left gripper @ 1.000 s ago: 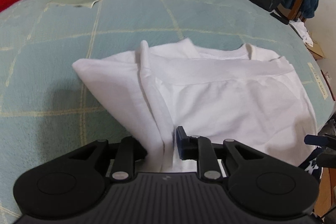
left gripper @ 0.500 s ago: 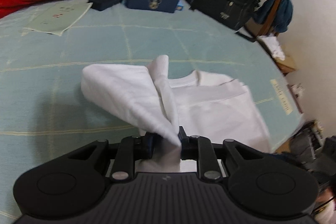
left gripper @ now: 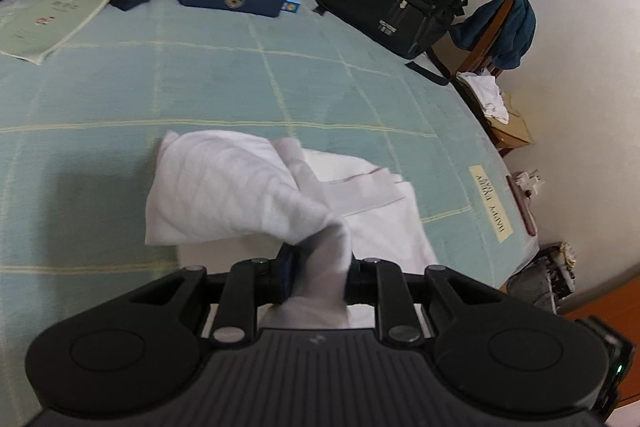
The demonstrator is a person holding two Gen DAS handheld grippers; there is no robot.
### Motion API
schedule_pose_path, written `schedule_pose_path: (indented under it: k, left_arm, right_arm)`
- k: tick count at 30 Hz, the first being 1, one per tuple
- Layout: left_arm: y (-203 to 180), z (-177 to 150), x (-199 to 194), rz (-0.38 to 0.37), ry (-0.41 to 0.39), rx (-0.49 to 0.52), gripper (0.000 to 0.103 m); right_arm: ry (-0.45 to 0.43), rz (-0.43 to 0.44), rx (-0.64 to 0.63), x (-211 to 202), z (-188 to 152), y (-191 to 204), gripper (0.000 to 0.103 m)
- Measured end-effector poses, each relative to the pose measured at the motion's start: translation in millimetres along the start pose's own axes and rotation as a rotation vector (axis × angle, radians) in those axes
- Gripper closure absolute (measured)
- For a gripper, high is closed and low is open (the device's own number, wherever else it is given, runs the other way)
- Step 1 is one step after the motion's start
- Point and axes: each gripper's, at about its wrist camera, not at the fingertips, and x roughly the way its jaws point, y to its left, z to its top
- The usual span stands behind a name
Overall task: Fold clothes
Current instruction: 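Lift the held side over the shirt body with the left gripper and release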
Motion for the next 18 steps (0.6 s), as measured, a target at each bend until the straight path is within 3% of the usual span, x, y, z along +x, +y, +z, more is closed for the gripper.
schedule_pose_path:
  k: [8,18]
  left_arm:
    - [-24,3,51,-0.019,0.078,0.007,0.083]
    - [-40,2,85,-0.031,0.106,0.017,0.083]
  right_arm:
    - [-0.015,-0.01,0.031,-4,0,-13,0.0]
    - [-0.009,-0.034,0.051,-3,-1,-23,0.0]
